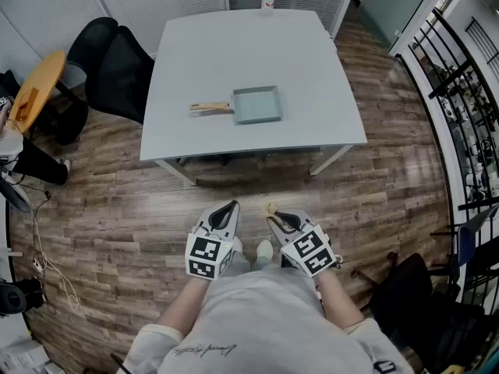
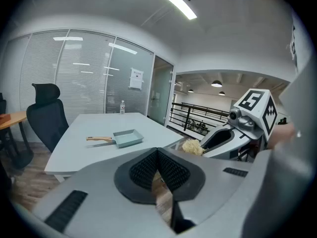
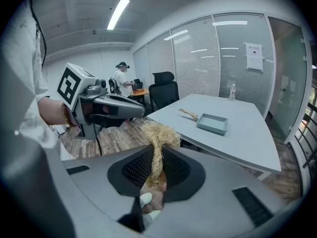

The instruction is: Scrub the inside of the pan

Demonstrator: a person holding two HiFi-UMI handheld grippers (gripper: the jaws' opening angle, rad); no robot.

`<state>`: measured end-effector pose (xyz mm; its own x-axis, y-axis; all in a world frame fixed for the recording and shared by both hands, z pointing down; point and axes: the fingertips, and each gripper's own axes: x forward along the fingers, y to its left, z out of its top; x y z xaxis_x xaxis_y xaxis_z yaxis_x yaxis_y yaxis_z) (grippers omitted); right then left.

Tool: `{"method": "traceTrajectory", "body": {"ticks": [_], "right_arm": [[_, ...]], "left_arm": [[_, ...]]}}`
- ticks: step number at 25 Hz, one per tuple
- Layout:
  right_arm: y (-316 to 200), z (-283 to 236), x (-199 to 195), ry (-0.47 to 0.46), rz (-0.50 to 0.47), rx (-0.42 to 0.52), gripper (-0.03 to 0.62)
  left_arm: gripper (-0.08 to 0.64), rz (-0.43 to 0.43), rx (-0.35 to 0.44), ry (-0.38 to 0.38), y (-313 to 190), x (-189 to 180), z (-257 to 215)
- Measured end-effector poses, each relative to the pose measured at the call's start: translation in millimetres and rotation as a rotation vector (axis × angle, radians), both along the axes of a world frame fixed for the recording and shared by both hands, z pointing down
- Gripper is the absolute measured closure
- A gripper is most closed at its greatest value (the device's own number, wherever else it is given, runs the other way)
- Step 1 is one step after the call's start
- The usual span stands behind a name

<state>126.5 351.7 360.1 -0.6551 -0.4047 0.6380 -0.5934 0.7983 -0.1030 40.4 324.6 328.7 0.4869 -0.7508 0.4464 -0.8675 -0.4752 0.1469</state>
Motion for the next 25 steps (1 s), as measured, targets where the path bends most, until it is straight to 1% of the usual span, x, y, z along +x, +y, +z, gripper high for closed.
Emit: {"method": "traceTrajectory", "body": {"ticks": [9,12,18,25], "right_arm": [[-11.4,-2.0,-8.8,0.004,0.016,0.008,0.526],[-16.6,-5.7,-15.7,-0.019,0.024,0.002,0.525],[-30.1,-7.8,-36.6,-0.016,0.006,0.016,0.525],[-51.4,-12.2,-56.9,-0.015,0.052,0.049,0.525]], "left_arm": [[0.549,0.025,0.004,0.019,-11.2,-6.9,-4.0],[0.549,0.029,0.011,0.021,-16.7,-12.2,-6.9],[0.548,0.044,0.026,0.017,-28.6,-28.6,-9.6],[0.549,0.085,0.046,0.014,-41.8,-52.8,-11.2]]}}
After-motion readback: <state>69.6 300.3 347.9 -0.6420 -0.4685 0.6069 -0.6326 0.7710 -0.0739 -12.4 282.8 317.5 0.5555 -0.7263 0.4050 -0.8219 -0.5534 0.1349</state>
